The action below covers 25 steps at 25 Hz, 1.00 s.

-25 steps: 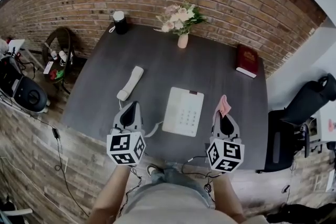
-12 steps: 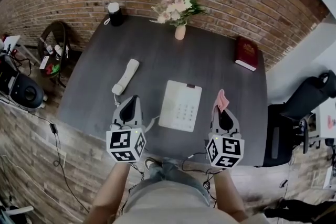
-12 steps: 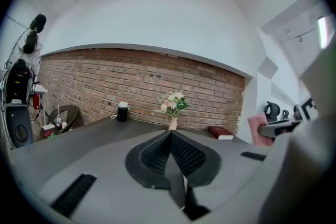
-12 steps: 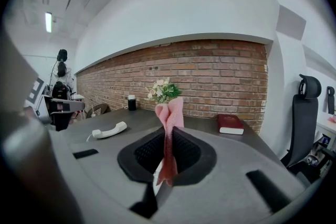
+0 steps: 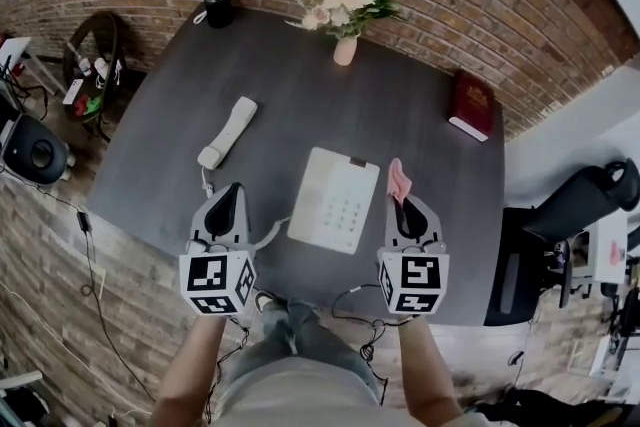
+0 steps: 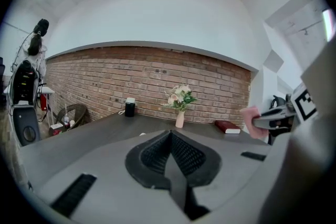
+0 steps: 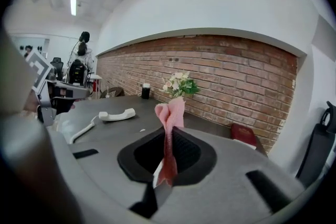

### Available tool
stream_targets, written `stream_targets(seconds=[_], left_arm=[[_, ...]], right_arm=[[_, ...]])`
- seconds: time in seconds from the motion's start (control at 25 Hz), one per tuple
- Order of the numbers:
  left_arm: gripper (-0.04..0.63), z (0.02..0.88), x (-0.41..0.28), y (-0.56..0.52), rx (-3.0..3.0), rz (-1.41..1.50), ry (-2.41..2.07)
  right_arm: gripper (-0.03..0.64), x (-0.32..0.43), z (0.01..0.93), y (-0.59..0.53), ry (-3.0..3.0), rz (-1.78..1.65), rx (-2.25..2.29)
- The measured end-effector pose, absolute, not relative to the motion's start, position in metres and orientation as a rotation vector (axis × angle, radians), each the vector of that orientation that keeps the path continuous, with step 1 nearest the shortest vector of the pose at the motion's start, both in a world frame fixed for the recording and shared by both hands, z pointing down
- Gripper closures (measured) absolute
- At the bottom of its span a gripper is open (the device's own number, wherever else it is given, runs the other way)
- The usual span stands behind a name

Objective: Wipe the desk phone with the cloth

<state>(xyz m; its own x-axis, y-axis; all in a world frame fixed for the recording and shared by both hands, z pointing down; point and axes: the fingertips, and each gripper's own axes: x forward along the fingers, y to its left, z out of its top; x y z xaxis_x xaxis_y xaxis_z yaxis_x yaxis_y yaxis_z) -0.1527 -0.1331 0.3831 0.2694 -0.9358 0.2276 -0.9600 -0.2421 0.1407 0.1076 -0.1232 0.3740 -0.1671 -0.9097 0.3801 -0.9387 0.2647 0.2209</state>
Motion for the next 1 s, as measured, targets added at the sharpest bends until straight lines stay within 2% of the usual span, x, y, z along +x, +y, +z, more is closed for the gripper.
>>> stream_targets(seconds=[1.0], left_arm=[[0.592,0.444,-0.220,-0.121,2.058,0.169,-1.878]], right_arm=[[0.597,0.030,0.450,-0.182,-1.885,-0.202,0.932]])
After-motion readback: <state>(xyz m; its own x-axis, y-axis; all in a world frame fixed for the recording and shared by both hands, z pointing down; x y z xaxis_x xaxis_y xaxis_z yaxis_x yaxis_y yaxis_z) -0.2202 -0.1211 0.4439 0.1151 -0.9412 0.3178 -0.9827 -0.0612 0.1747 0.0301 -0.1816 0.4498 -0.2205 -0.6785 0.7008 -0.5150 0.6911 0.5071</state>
